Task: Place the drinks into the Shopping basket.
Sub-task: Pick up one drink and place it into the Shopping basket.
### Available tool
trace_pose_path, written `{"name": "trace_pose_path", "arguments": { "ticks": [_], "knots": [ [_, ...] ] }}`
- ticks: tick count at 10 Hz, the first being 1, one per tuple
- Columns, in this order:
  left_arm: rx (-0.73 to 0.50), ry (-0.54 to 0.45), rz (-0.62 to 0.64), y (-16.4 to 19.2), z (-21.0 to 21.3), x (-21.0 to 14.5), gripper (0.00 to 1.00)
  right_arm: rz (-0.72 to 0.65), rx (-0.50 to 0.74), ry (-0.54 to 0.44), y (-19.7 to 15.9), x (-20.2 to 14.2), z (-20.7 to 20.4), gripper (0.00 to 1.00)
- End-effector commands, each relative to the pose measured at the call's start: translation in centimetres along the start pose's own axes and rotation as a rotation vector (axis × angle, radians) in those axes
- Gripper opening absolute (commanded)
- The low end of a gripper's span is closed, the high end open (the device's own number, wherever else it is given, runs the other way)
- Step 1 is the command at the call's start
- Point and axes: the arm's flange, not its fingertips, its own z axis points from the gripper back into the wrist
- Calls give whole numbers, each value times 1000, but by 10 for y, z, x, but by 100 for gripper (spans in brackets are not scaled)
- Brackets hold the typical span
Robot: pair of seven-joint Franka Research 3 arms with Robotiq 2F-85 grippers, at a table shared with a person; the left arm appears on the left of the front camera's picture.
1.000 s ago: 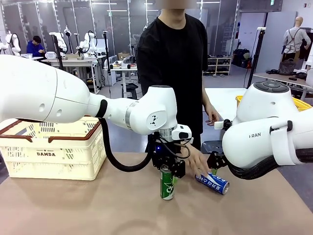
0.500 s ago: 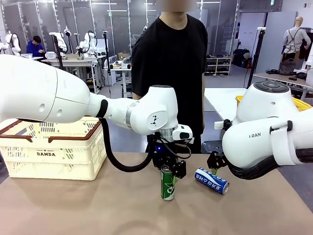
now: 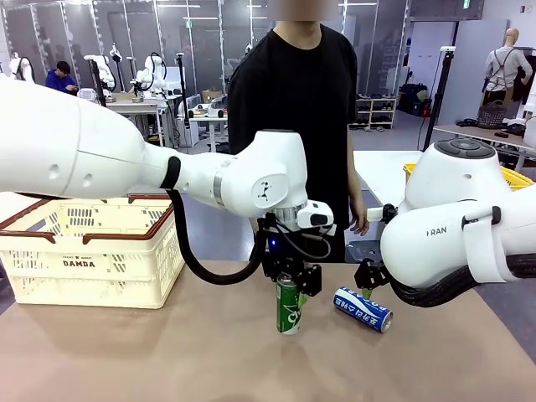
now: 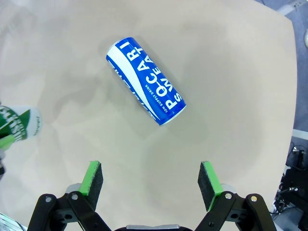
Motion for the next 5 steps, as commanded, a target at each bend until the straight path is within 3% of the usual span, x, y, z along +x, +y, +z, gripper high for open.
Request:
{"name": "trace_pose_path", "arguments": {
  "ticks": [1,5],
  "knots": [
    [29,-8,27,-6,39,-29,41,7,-5,-7,-1,-1,-2,100],
    [93,-105,15,7,126,-58,41,7,-5,-7,-1,-1,-2,100]
  ]
}}
